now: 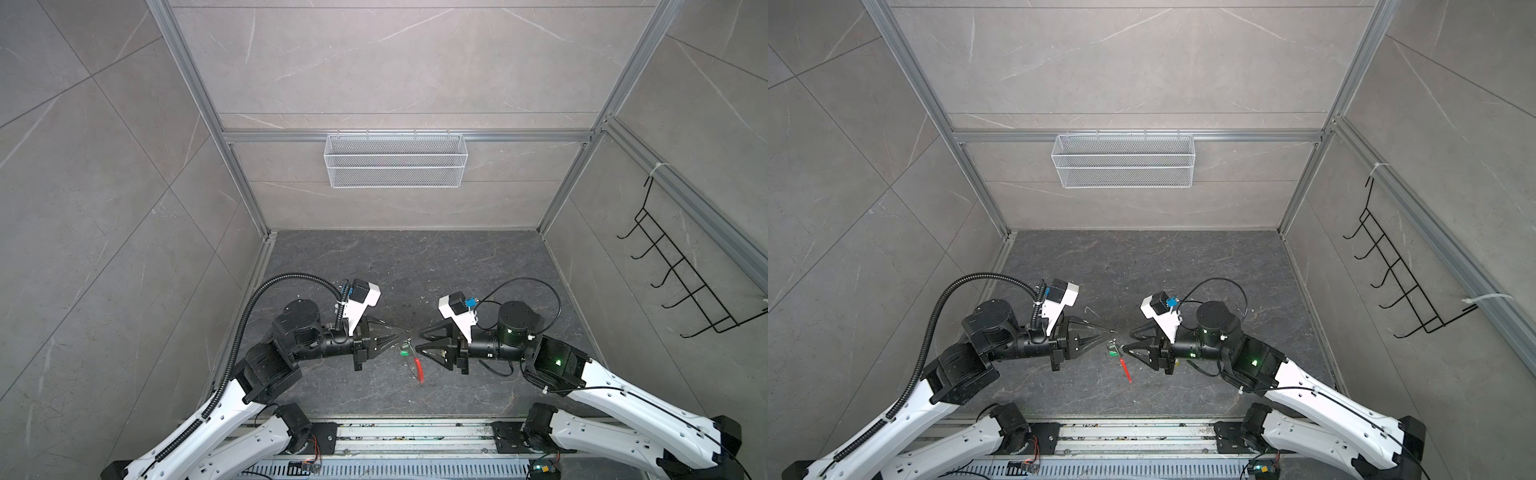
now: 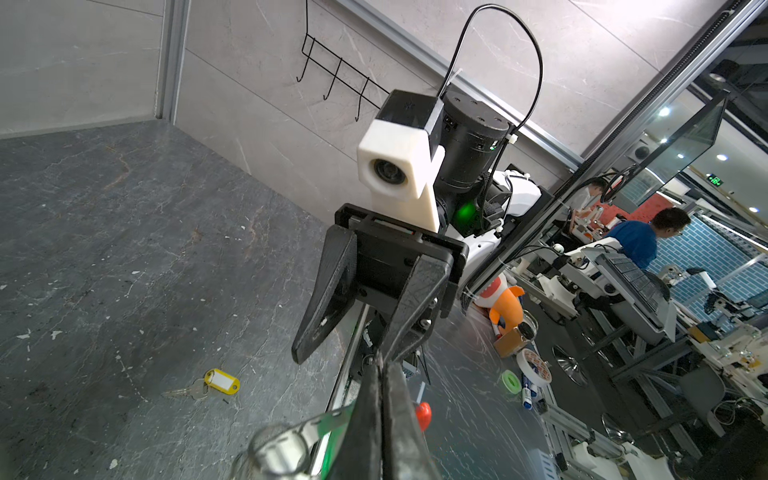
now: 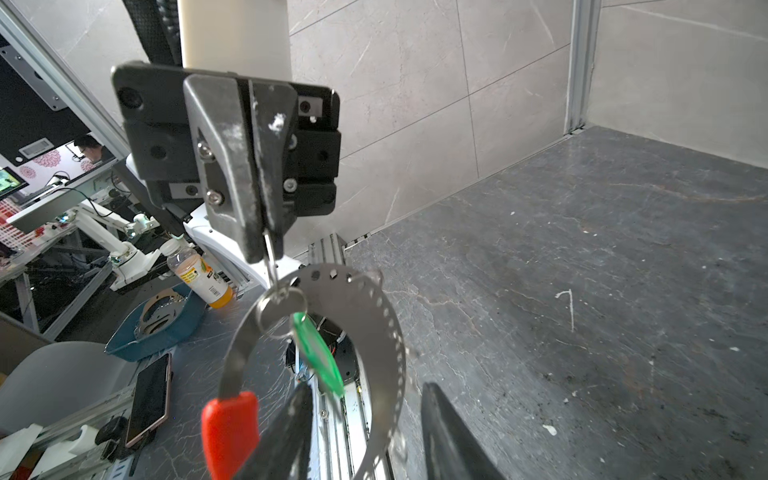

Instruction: Remove the keys from the keyring

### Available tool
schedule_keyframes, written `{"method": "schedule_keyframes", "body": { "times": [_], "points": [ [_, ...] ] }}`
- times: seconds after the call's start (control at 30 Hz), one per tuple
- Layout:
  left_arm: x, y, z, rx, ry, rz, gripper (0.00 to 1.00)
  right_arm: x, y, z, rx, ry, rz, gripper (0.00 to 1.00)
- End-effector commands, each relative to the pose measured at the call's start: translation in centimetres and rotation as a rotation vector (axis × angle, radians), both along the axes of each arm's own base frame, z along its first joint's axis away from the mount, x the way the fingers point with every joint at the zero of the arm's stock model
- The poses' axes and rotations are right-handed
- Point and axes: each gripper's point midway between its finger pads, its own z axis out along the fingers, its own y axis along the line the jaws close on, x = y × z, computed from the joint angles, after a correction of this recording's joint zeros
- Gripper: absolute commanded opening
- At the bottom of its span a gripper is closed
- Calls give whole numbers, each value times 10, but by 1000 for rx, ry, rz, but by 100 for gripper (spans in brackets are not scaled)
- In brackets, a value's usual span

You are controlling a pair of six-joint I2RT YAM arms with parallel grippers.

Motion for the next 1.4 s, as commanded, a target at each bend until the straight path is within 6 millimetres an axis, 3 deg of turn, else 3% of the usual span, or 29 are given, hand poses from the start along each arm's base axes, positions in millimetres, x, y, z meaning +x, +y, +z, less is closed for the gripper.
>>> {"method": "schedule_keyframes", "body": {
  "times": [0.0,0.17,0.43,0.73,1.03,1.37],
  "points": [
    [-2,1,15,-54,-63,-4,0,-8,8,4,22,-17,45,45],
    [-1,1,14,-60,-65,1,0,-15,14,4,13,-34,69,45],
    [-3,-1,12,-72,-50,-21,0,-10,23,2,-10,-61,42,44],
    [-3,-2,9,-70,-46,-25,0,-11,25,3,-13,-79,38,30],
    [-4,1,7,-73,-56,-16,0,-11,23,3,-22,-86,30,0],
    [-9,6,8,-71,-85,-16,0,-14,11,-3,-53,-82,13,0]
  ]
}}
